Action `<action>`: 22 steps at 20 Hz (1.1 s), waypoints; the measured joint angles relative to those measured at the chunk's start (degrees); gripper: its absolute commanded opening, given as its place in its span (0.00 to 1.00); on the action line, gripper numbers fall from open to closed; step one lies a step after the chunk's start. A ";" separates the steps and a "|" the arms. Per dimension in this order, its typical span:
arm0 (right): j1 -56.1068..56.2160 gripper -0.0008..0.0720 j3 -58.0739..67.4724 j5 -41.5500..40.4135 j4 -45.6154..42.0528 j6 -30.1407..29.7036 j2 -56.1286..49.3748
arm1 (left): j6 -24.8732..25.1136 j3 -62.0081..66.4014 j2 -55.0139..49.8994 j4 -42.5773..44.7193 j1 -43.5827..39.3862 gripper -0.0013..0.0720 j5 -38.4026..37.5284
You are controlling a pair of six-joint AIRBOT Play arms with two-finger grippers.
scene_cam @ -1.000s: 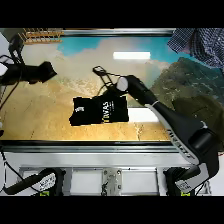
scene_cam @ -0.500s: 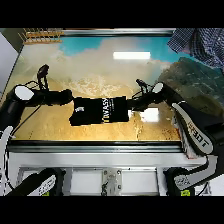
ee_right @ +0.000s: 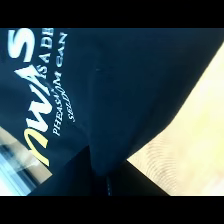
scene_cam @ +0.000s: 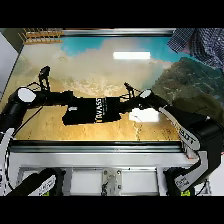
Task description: Fold the clothes and pants, and hang the long-sleeved shirts on hangers.
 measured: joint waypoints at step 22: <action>-60.57 0.03 0.92 20.50 -46.82 23.63 53.05 | -0.15 -0.02 0.00 0.04 0.00 0.03 0.07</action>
